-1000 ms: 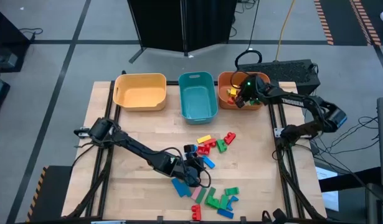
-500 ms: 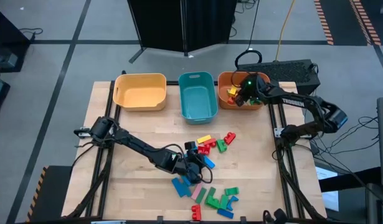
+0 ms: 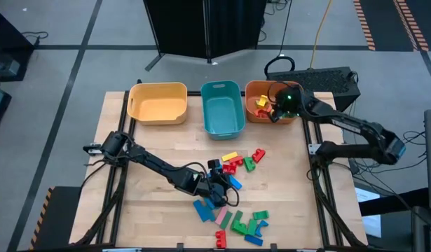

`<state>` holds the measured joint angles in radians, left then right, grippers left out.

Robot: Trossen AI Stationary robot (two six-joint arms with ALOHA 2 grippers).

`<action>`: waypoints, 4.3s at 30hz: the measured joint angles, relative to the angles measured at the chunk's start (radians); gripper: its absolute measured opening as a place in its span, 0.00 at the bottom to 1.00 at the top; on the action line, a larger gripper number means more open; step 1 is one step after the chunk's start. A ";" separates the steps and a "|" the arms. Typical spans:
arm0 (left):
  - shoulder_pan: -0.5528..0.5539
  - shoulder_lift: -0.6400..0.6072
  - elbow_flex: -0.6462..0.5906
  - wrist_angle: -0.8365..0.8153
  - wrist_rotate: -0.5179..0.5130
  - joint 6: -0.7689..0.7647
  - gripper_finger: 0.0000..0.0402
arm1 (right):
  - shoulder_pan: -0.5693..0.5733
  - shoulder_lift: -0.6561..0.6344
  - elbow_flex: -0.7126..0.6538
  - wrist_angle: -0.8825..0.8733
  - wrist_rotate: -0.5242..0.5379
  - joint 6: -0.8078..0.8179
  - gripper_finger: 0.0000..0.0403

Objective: Sort blocks by size
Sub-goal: Put the green arch block into the orange bin

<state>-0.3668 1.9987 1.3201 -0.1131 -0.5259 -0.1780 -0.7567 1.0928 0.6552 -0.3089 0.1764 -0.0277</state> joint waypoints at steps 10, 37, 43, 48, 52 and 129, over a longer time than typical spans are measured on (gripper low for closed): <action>0.011 0.000 0.000 0.003 0.000 -0.024 0.48 | 0.198 -0.183 0.000 -0.137 -0.133 0.090 0.37; -0.009 0.000 0.000 0.029 0.021 -0.053 0.48 | 1.019 -0.038 0.000 -0.142 0.008 0.445 0.37; -0.010 0.000 0.000 0.028 0.021 -0.066 0.48 | 1.197 0.084 -0.001 -0.017 0.029 0.480 0.37; -0.014 0.000 0.000 0.027 0.021 -0.079 0.48 | 1.312 0.182 -0.001 0.072 0.031 0.454 0.37; -0.018 0.000 0.000 0.031 0.022 -0.082 0.48 | 1.385 0.251 -0.001 0.142 0.031 0.456 0.37; -0.022 0.000 0.000 0.030 0.021 -0.105 0.48 | 1.603 0.525 0.000 0.261 0.150 0.719 0.31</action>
<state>-0.3885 1.9991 1.3201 -0.0830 -0.5052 -0.2829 0.8459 1.6176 0.6552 -0.0475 0.3262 0.6914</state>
